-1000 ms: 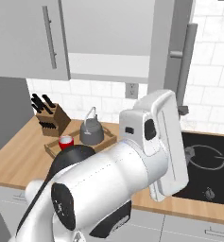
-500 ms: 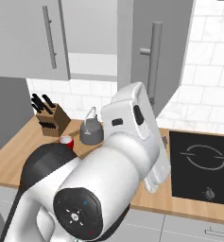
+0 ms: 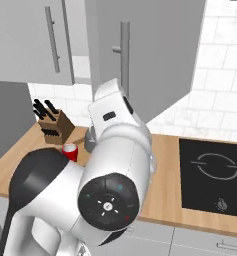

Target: Pick the kettle from the counter and place it on the tray. Then pick the mug from the cabinet and place it on the tray. Then close the cabinet doors.

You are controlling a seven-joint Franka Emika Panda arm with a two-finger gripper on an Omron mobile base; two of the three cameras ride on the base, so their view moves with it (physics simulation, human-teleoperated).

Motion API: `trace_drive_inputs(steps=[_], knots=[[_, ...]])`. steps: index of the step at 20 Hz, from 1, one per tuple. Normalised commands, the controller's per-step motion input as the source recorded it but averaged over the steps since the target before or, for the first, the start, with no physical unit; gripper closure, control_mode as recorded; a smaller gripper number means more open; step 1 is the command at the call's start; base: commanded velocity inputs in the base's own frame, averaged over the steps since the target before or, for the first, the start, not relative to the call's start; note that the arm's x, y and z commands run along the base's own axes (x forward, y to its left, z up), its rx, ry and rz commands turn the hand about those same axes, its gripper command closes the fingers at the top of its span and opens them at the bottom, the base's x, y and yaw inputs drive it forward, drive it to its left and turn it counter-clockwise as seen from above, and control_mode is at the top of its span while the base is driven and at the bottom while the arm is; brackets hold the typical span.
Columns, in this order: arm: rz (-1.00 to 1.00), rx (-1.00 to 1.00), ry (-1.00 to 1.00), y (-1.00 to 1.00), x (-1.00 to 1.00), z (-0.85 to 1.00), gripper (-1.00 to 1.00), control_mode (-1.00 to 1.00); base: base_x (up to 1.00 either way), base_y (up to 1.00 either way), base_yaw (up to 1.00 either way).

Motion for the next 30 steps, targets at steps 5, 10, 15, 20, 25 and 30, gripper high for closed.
trace_drive_inputs(steps=[5,10,15,20,25,30], knots=[[0.2,-0.03,0.0,0.51,0.72,-0.13,-1.0,-1.0,0.0,0.0,0.0],[0.14,-0.03,0.0,0.51,0.86,-0.17,-1.0,-1.0,0.0,0.0,0.0],[0.09,0.0,0.0,0.31,1.0,-0.13,-1.0,-1.0,0.0,0.0,0.0],[0.07,0.0,0.0,0.22,1.0,-0.16,-1.0,-1.0,0.0,0.0,0.0],[0.09,-0.02,0.05,0.18,1.0,-0.27,-1.0,-1.0,0.0,0.0,0.0],[0.06,-0.02,0.12,0.17,0.99,-0.18,-1.0,-1.0,0.0,0.0,0.0]])
